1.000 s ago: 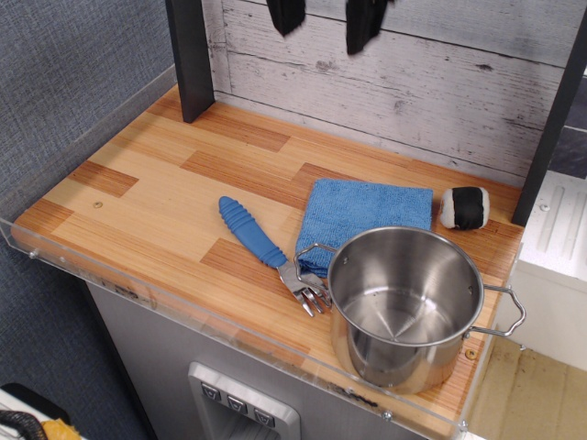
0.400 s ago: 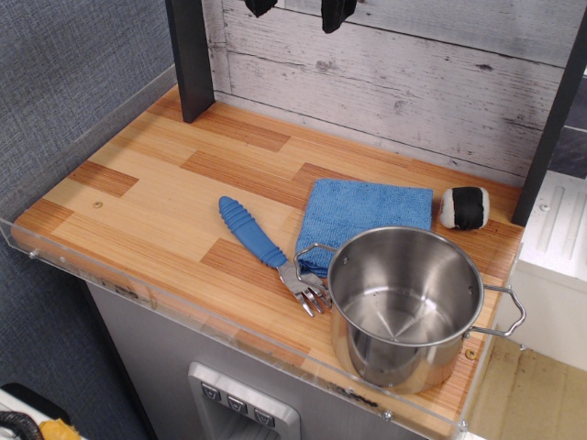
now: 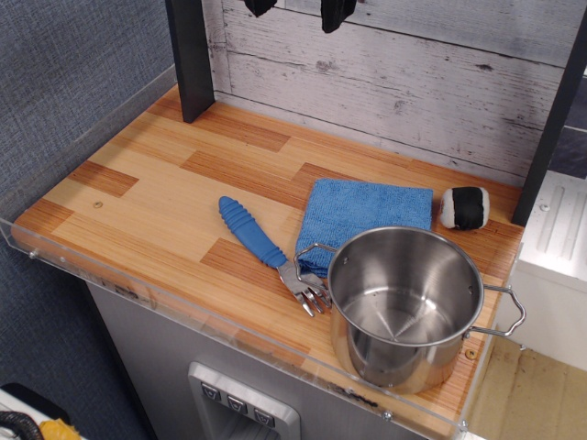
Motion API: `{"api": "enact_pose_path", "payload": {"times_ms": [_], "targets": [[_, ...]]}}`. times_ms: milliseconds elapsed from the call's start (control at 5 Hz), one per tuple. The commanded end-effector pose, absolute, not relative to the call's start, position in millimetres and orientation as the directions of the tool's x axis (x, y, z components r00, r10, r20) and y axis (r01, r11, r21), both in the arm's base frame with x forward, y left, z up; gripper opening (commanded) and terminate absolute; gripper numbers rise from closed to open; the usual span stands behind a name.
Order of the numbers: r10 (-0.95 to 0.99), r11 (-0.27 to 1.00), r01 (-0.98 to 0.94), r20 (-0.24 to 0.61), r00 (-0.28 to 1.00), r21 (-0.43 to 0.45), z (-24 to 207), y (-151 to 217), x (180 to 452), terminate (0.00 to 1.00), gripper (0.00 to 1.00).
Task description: PICK UP THE BLUE TOWEL AND PUT ANOTHER SIDE OF THE TABLE
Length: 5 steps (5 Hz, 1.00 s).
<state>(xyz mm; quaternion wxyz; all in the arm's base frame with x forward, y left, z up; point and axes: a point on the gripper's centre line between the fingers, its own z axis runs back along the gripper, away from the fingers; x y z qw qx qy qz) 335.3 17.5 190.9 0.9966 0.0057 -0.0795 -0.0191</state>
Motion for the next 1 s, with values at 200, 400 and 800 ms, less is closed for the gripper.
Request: {"api": "enact_pose_path", "payload": {"times_ms": [200, 400, 800], "targets": [[-0.037, 0.999, 0.034, 0.214, 0.976, 0.021, 208.2, 20.4, 321.1, 0.0, 1.0], [-0.037, 0.999, 0.034, 0.214, 0.976, 0.021, 208.2, 20.4, 321.1, 0.0, 1.0], [-0.037, 0.999, 0.034, 0.214, 0.976, 0.021, 208.2, 20.4, 321.1, 1.0, 1.0]]}}
